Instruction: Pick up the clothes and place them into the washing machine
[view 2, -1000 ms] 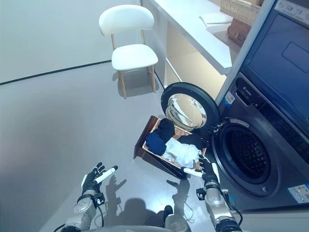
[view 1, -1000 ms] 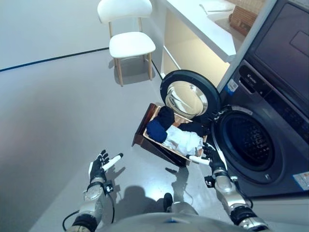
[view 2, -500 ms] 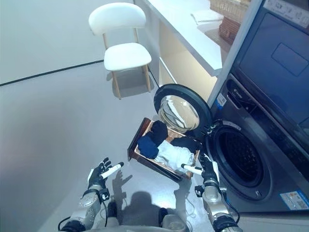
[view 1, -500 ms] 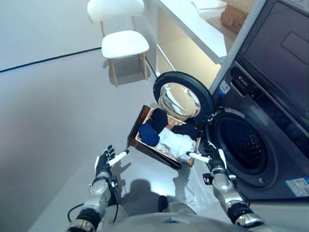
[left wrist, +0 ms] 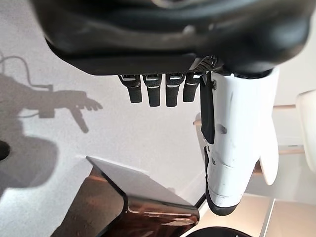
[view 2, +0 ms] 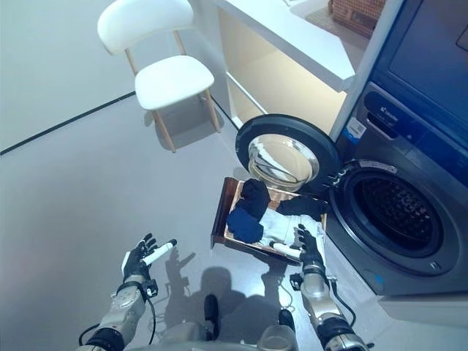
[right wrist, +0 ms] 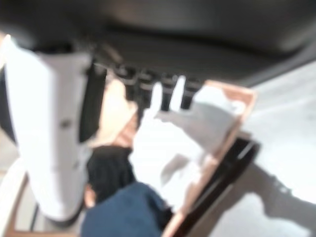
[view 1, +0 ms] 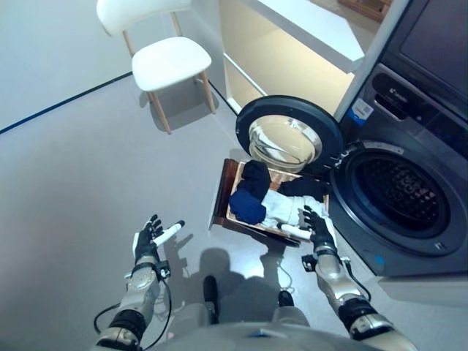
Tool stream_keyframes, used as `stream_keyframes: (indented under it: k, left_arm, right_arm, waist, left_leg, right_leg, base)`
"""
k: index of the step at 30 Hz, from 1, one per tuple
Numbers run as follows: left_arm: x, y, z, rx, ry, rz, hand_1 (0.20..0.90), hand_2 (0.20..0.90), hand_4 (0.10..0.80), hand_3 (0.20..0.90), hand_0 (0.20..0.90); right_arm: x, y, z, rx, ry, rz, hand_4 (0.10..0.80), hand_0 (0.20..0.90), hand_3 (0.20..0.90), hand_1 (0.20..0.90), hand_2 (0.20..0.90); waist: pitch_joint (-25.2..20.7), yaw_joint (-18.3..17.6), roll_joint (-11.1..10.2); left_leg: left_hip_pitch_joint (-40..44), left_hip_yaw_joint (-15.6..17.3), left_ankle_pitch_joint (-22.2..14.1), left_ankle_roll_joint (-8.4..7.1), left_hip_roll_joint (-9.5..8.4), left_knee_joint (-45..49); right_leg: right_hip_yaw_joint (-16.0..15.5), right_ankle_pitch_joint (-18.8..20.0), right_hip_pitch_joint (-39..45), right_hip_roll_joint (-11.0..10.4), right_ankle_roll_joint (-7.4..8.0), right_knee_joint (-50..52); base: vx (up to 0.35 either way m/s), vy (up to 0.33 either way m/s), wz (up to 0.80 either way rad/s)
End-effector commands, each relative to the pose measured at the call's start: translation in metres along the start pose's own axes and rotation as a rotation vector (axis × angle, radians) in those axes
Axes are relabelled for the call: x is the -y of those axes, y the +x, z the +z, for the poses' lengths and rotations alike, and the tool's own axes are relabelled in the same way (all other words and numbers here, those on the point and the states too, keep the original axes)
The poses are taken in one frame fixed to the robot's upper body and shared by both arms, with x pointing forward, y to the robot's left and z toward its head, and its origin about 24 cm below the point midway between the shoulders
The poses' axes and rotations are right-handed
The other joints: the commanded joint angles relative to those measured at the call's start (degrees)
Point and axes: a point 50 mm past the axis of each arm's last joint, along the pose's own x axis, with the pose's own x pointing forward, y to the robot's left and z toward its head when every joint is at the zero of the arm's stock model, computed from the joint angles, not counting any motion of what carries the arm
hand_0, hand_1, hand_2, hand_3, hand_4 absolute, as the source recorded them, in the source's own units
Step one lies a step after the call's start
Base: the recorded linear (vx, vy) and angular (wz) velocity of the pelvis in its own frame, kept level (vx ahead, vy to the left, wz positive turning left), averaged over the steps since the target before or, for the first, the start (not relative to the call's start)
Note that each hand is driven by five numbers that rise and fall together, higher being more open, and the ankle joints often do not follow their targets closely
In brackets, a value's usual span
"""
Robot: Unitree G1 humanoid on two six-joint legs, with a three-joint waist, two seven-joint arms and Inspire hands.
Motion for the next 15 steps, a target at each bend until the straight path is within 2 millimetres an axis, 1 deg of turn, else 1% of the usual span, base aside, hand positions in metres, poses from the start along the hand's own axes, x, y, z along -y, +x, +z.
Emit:
stream_keyframes:
  k: [1, 4, 6, 7, 8, 10, 12, 13, 14, 15]
  left_arm:
    - [-0.006, 0.006, 0.041, 0.199, -0.060, 0.024, 0.900, 0.900, 0.800, 0.900, 0.900]
    - [-0.009, 0.005, 0.038, 0.194, -0.071, 0.032, 0.900, 0.900, 0.800, 0.900, 0.900]
    - [-0.011, 0.004, 0.035, 0.185, -0.078, 0.041, 0.900, 0.900, 0.800, 0.900, 0.900]
    - [-0.014, 0.003, 0.031, 0.174, -0.083, 0.047, 0.900, 0.900, 0.800, 0.900, 0.900]
    - [-0.014, 0.003, 0.031, 0.174, -0.083, 0.047, 0.900, 0.900, 0.800, 0.900, 0.900]
    - [-0.018, 0.002, 0.026, 0.157, -0.077, 0.055, 0.900, 0.900, 0.800, 0.900, 0.900]
    - [-0.019, 0.001, 0.024, 0.145, -0.076, 0.057, 0.900, 0.900, 0.800, 0.900, 0.900]
    - [-0.019, 0.001, 0.023, 0.143, -0.073, 0.056, 0.900, 0.900, 0.800, 0.900, 0.900]
    - [-0.022, 0.001, 0.022, 0.135, -0.062, 0.062, 0.900, 0.900, 0.800, 0.900, 0.900]
    - [-0.023, 0.002, 0.023, 0.136, -0.057, 0.064, 0.900, 0.900, 0.800, 0.900, 0.900]
  right_arm:
    - [0.007, 0.014, 0.043, 0.170, -0.020, -0.020, 0.800, 0.900, 0.900, 0.900, 0.900]
    - [0.002, 0.015, 0.045, 0.171, -0.019, -0.001, 0.800, 0.900, 0.900, 0.900, 0.900]
    - [0.001, 0.015, 0.046, 0.173, -0.023, 0.007, 0.800, 0.900, 0.900, 0.900, 0.900]
    - [0.001, 0.016, 0.047, 0.173, -0.027, 0.010, 0.800, 0.900, 0.900, 0.900, 0.900]
    - [0.000, 0.016, 0.047, 0.173, -0.027, 0.010, 0.800, 0.900, 0.900, 0.900, 0.900]
    - [0.002, 0.017, 0.050, 0.184, -0.025, 0.007, 0.800, 0.900, 0.900, 0.900, 0.900]
    - [0.004, 0.018, 0.053, 0.192, -0.021, -0.001, 0.800, 0.900, 0.900, 0.900, 0.900]
    - [0.003, 0.019, 0.055, 0.197, -0.021, -0.001, 0.800, 0.900, 0.900, 0.900, 0.900]
    - [-0.003, 0.019, 0.063, 0.222, -0.022, 0.019, 0.800, 0.900, 0.900, 0.900, 0.900]
    - [-0.007, 0.019, 0.068, 0.236, -0.020, 0.033, 0.800, 0.900, 0.900, 0.900, 0.900]
  waist:
    - [-3.81, 2.02, -1.80]
    - [-4.13, 2.86, -2.74]
    - [-4.29, 3.22, -3.34]
    - [-4.54, 3.53, -3.88]
    - [-4.57, 3.49, -3.89]
    - [-5.02, 3.66, -4.42]
    - [-5.44, 3.95, -4.39]
    - [-5.34, 4.05, -4.09]
    - [-3.86, 3.49, -2.87]
    - [-2.60, 3.18, -2.13]
  left_leg:
    - [-6.20, 0.00, 1.54, -4.38, 3.80, 3.14]
    - [-6.33, -0.26, 0.12, -4.08, 3.02, 4.11]
    - [-7.30, -0.97, -0.86, -3.85, 2.54, 6.01]
    - [-7.98, -1.45, -1.47, -3.58, 1.86, 6.89]
    - [-8.02, -1.48, -1.49, -3.56, 1.84, 6.94]
    - [-8.49, -1.74, -2.51, -3.04, 0.75, 7.76]
    - [-8.30, -1.96, -3.68, -1.98, -0.62, 8.29]
    - [-7.70, -2.17, -4.63, -1.07, -1.29, 8.50]
    - [-5.13, -2.80, -5.75, 0.81, -2.23, 8.53]
    - [-3.79, -3.06, -6.11, 1.59, -2.31, 8.39]
  right_leg:
    - [-3.74, 0.65, 2.86, -1.22, 0.72, 3.54]
    - [-4.65, 2.20, 3.55, -2.03, 1.24, 2.23]
    - [-5.08, 3.19, 4.02, -2.41, 1.46, 1.70]
    - [-5.44, 4.83, 4.60, -2.90, 1.84, 1.42]
    - [-5.49, 4.86, 4.62, -2.92, 1.86, 1.36]
    - [-6.00, 7.14, 4.95, -3.97, 2.48, 2.11]
    - [-6.01, 9.75, 4.26, -5.00, 2.86, 6.04]
    - [-5.57, 11.42, 2.44, -5.53, 2.30, 11.00]
    - [-4.78, 15.68, -2.23, -5.14, 0.39, 21.19]
    - [-4.63, 15.99, -4.07, -4.51, -0.30, 24.97]
  base:
    - [0.043, 0.039, -0.13]
    - [0.063, 0.034, -0.06]
    - [0.063, 0.045, 0.17]
    - [0.055, 0.041, 0.22]
    - [0.068, 0.067, 0.26]
    - [0.080, 0.092, 0.22]
    - [0.090, 0.143, 0.21]
    - [0.117, 0.294, 0.21]
    - [0.114, 0.309, 0.17]
    - [0.082, 0.246, 0.11]
